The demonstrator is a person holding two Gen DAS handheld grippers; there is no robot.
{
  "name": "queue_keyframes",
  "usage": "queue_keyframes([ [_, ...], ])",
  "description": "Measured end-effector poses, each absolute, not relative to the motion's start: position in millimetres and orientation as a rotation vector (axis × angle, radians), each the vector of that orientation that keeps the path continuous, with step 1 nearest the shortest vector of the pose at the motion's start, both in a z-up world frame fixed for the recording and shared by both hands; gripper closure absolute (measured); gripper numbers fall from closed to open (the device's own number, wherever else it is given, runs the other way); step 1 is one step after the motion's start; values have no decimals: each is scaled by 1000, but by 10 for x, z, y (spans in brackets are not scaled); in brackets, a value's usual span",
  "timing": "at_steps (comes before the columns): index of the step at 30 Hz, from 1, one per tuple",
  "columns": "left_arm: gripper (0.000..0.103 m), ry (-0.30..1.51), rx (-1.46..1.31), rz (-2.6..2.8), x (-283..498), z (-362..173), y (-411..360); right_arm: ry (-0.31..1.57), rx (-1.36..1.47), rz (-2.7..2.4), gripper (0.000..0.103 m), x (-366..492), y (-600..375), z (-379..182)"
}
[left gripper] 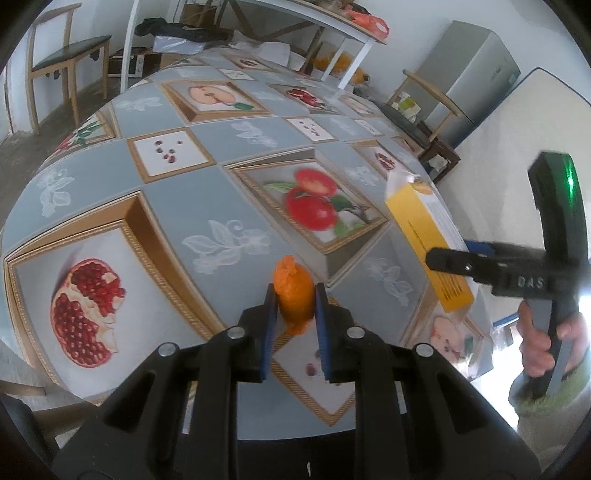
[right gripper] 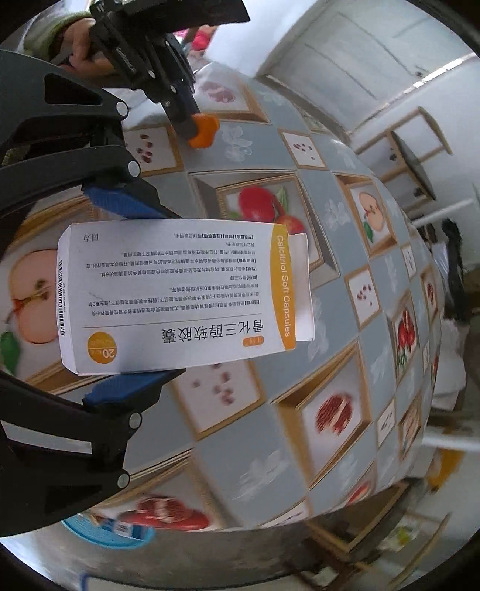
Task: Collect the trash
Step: 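Lift the orange peel and medicine box and carry them over the wastebasket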
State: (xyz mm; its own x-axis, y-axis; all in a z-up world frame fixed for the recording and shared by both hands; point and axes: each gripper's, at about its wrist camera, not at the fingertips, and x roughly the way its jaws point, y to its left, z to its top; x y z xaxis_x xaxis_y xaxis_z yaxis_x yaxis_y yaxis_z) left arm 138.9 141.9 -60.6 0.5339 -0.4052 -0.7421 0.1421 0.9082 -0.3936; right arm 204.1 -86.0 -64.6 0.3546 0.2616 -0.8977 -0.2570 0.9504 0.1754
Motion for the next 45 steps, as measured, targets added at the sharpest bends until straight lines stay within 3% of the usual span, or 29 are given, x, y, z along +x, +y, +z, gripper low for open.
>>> queue_keyframes([
  [22, 85, 853, -199, -462, 1379, 7, 768, 957, 251, 277, 33, 1542, -1659, -38],
  [32, 85, 854, -119, -718, 1550, 412, -154, 779, 433, -52, 33, 740, -2984, 261],
  [37, 85, 942, -74, -906, 1656, 479, -961, 726, 632, -274, 33, 105, -3850, 52],
  [45, 85, 1169, 47, -1088, 1664, 138, -2443, 713, 1009, -420, 33, -611, -4842, -905],
])
